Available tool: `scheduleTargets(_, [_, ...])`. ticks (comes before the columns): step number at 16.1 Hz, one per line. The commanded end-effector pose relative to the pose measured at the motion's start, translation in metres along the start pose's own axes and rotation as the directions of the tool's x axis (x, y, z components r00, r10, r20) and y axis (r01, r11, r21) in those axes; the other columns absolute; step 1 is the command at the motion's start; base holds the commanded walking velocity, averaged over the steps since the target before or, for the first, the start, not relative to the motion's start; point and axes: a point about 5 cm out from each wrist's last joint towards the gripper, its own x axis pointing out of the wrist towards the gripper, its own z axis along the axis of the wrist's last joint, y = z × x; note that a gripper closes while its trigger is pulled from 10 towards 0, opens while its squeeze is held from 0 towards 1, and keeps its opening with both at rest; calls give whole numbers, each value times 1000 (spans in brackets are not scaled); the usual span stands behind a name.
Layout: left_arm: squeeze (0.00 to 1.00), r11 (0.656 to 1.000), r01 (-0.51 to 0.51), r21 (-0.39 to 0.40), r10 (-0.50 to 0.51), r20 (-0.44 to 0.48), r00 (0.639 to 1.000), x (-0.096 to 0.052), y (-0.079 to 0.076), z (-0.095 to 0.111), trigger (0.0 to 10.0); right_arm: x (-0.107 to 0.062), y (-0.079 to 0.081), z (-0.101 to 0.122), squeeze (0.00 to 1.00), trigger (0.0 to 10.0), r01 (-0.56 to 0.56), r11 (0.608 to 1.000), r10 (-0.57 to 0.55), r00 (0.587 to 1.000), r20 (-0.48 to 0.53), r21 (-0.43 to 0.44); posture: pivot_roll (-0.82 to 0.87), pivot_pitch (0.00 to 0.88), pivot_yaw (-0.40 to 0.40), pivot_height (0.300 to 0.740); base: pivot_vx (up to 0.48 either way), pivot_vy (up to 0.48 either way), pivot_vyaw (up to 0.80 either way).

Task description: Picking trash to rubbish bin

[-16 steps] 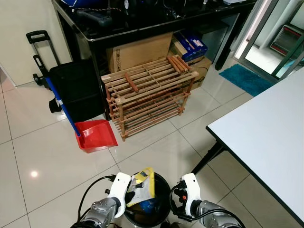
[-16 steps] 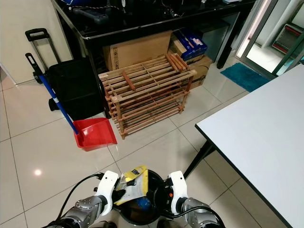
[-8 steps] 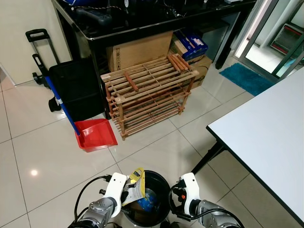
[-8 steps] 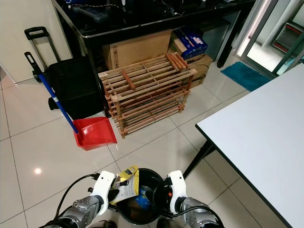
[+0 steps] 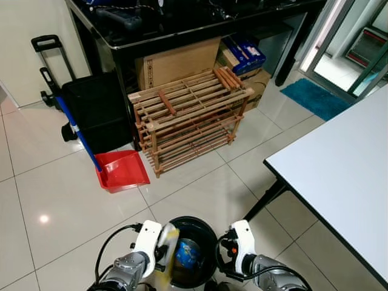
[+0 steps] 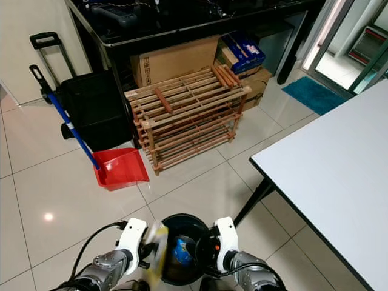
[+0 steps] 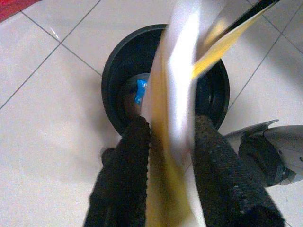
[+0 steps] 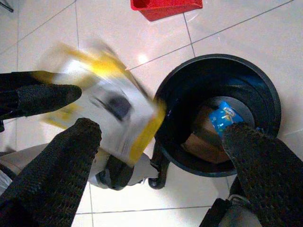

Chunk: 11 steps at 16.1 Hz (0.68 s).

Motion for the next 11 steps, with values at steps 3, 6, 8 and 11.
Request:
scheduleTargets(3, [1000,1000,7,-5,-7,-2,1000,1,-3,0,10000,0,-2,2,0,10000,12,1000,-12,1000,14,21,-66,140,-71,740,0,0,0])
scheduleTargets(6, [0,999,-52,15,51,22,998,0,3,4,10000,0,-1,2,0,10000,12,1000,-12,1000,15,22,-66,143,-72,740,0,0,0])
scheduleTargets(8, [0,999,-50,10,50,31,998,0,4,6,10000,0,-1,2,0,10000,13,1000,-13,1000,14,22,-63,142,-71,740,0,0,0])
scheduleTargets(11, [0,998,-56,29,54,84,995,0,6,14,10000,0,-2,3,0,10000,24,1000,-24,999,23,19,-61,138,-64,740,0,0,0])
